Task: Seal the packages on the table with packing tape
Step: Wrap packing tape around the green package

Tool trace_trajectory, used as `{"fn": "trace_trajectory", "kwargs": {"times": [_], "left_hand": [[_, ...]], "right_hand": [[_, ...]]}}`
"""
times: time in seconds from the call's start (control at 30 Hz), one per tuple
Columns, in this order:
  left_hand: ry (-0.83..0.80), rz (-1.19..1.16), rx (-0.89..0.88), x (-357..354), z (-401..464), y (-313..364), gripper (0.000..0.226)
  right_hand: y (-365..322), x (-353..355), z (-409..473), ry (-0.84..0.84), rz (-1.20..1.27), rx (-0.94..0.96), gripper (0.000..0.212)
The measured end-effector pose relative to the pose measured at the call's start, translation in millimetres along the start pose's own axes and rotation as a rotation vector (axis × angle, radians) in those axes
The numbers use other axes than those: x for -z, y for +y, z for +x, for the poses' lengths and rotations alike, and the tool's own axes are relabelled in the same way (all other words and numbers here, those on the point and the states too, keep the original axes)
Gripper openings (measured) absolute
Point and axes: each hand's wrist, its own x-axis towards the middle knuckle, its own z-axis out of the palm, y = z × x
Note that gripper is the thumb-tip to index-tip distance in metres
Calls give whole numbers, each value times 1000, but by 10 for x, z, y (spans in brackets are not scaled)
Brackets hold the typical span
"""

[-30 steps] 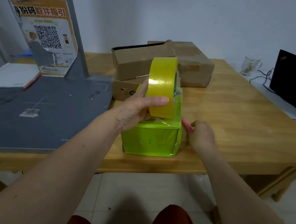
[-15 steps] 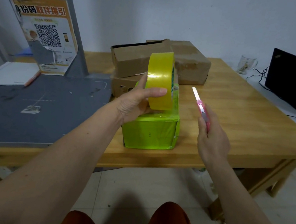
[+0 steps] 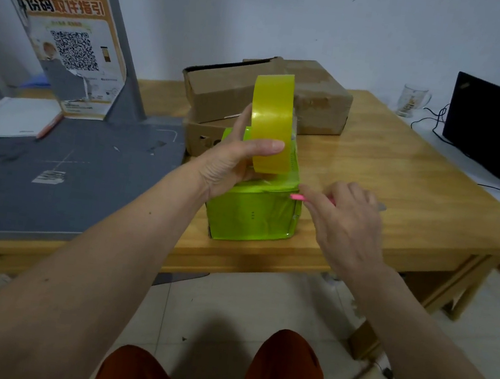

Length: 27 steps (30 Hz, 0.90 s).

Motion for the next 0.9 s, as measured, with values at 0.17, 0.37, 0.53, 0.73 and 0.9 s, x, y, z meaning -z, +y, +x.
{"fn": "trace_trajectory", "kwargs": {"times": [0.17, 0.37, 0.53, 0.73, 0.9], "left_hand": [[20, -6, -20, -17, 0, -3, 106], [42, 8, -26, -22, 5, -10, 112], [33, 12, -25, 1, 3, -31, 132], [28, -20, -27, 30, 20, -41, 134], [43, -14, -45, 43, 23, -50, 113]], "right_hand": [[40, 60, 146, 61, -172, 28, 13], [12, 111, 221, 4, -221, 66, 8], [67, 107, 191, -36, -286, 30, 10], [320, 52, 89, 4, -206, -139, 17], [357, -212, -33, -341, -217, -516, 41]]}}
